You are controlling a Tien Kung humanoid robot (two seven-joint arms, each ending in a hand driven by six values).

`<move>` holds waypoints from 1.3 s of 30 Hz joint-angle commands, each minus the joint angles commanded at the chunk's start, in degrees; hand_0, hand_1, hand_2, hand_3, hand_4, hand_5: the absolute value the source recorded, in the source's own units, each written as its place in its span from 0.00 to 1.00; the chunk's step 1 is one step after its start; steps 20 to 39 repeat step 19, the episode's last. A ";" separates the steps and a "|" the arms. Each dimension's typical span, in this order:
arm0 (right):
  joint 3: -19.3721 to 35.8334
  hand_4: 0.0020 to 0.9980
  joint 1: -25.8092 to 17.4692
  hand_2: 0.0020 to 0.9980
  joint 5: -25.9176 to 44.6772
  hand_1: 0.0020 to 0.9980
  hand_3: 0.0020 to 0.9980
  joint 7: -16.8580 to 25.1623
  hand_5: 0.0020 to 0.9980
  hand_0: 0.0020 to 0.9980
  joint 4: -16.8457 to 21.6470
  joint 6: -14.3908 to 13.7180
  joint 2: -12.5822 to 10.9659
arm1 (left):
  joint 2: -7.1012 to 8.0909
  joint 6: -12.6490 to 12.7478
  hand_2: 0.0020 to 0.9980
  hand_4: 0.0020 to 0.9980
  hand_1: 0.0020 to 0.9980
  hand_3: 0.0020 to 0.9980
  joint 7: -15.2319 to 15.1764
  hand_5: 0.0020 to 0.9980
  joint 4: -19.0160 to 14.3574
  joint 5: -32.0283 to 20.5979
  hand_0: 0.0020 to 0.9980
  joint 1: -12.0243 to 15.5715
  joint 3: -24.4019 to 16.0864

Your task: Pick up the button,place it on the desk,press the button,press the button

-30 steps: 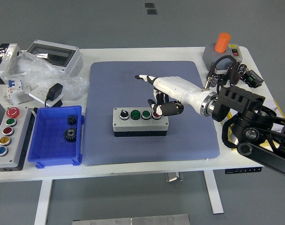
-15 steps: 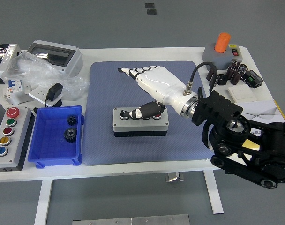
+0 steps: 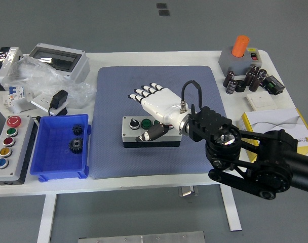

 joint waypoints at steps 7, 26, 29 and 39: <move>-3.51 1.00 1.25 1.00 -3.36 1.00 1.00 -2.11 0.58 1.00 -2.88 -3.13 2.72 | 0.09 -0.11 0.60 0.51 0.66 0.58 0.05 0.14 -0.01 0.32 0.64 -0.15 -0.20; -8.16 1.00 2.20 1.00 -3.36 1.00 1.00 -4.78 0.58 1.00 -10.28 -6.17 6.34 | 0.27 -0.29 0.60 0.51 0.66 0.58 0.20 0.14 -0.07 0.81 0.64 -0.29 -0.43; -8.16 1.00 2.20 1.00 -3.36 1.00 1.00 -4.78 0.58 1.00 -10.28 -6.17 6.34 | 0.27 -0.29 0.60 0.51 0.66 0.58 0.20 0.14 -0.07 0.81 0.64 -0.29 -0.43; -8.16 1.00 2.20 1.00 -3.36 1.00 1.00 -4.78 0.58 1.00 -10.28 -6.17 6.34 | 0.27 -0.29 0.60 0.51 0.66 0.58 0.20 0.14 -0.07 0.81 0.64 -0.29 -0.43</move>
